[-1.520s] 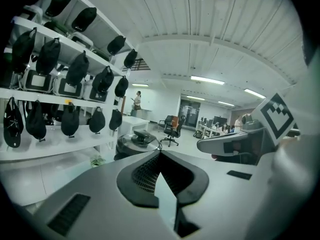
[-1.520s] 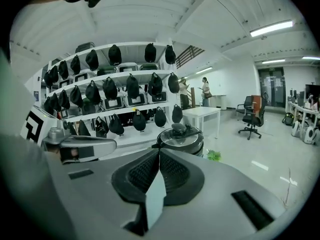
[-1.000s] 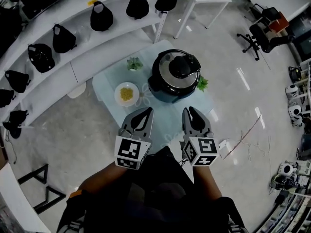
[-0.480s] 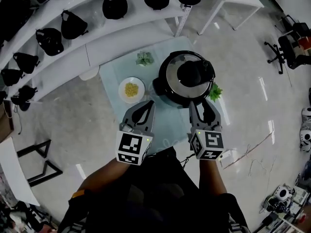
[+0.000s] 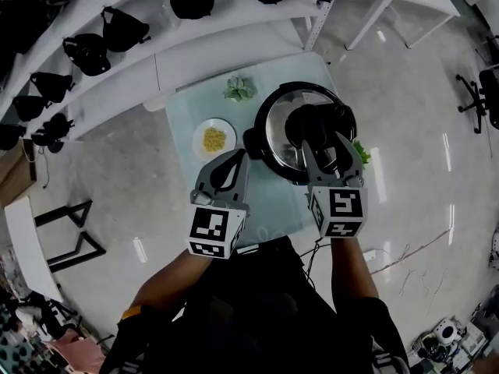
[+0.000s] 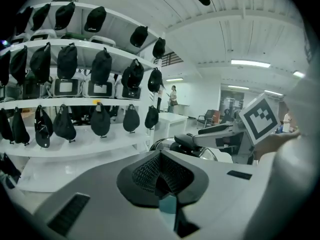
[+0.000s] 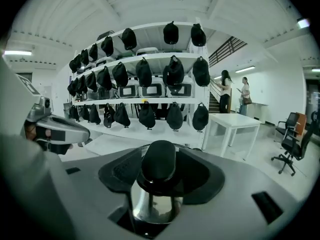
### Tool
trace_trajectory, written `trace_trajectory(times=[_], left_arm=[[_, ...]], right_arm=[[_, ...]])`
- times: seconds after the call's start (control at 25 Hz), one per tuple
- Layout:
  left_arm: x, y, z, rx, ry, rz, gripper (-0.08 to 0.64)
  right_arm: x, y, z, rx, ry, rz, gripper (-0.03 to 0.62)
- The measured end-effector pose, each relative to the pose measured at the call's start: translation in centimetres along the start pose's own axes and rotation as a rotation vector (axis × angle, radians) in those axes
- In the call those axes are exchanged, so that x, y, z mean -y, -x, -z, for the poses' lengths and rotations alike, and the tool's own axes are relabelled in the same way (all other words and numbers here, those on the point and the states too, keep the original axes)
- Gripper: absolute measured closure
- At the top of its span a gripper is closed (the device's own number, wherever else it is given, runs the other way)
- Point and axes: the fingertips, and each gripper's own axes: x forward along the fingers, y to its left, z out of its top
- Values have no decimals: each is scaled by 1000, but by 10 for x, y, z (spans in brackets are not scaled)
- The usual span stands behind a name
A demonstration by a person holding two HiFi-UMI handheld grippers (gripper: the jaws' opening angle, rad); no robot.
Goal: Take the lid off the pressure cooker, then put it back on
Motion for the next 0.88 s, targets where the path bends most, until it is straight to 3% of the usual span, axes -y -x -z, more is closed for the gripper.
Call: trace_trajectory(times=[0.48, 0.88], left_arm=[[-20, -22, 1, 4, 79, -108, 554], [-26, -25, 1, 5, 105, -118, 552]], right_arm=[[-7, -47, -3, -61, 92, -117, 295], [-10, -60, 4, -128, 91, -107, 273]])
